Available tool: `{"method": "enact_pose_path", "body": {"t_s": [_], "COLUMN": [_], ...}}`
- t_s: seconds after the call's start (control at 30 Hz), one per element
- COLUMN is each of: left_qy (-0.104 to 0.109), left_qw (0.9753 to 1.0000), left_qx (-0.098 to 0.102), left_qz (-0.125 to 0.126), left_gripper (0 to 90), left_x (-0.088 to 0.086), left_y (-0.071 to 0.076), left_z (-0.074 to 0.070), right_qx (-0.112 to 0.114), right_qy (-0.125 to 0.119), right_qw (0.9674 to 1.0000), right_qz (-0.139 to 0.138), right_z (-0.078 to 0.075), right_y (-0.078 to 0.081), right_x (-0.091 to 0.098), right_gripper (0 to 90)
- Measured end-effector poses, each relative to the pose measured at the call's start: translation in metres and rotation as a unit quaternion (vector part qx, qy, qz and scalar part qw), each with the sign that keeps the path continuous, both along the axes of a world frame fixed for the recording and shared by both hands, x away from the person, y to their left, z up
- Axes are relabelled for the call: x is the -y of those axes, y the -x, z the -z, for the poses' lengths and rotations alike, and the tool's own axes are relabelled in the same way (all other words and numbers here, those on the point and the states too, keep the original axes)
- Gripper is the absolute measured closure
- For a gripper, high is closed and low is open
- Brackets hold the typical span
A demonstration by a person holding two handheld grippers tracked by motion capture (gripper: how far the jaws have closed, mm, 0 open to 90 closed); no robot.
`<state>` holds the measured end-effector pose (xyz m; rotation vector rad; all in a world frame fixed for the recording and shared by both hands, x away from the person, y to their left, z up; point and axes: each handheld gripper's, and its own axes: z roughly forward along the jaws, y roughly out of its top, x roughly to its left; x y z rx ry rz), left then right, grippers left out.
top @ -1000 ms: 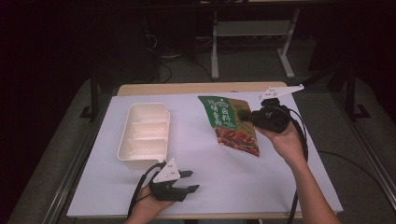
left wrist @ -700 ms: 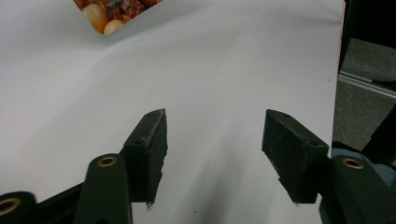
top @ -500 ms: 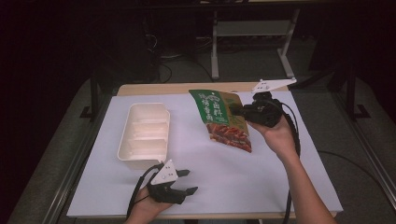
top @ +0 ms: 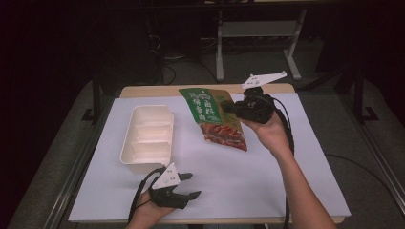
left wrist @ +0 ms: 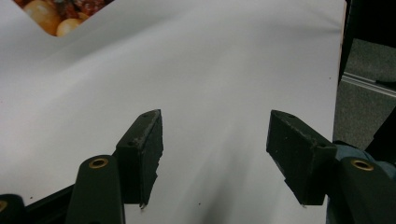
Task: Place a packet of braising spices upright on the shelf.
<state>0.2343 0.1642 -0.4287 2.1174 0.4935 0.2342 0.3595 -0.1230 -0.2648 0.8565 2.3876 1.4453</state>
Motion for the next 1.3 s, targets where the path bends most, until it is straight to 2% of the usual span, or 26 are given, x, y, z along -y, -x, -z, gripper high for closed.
{"method": "enact_pose_path", "body": {"t_s": [0.43,0.93,1.3], "left_qy": [0.007,0.004,0.004], "left_qw": [0.9999,0.9998,0.9999], "left_qx": [-0.008,-0.011,-0.010], "left_qz": [0.004,0.015,0.014], "left_gripper": [33.5,32.7,32.7], "left_x": [-0.001,0.000,-0.004], "left_y": [-0.002,-0.003,-0.005], "left_z": [0.000,0.004,0.004], "right_qx": [0.000,0.007,0.015], "right_qy": [0.010,-0.006,-0.021], "right_qw": [0.9998,0.9994,0.9985], "right_qz": [-0.019,-0.035,-0.048], "right_z": [-0.001,-0.006,-0.014], "right_y": [-0.009,-0.022,-0.041], "right_x": [-0.030,-0.058,-0.090], "right_gripper": [89.6,89.7,89.7]}}
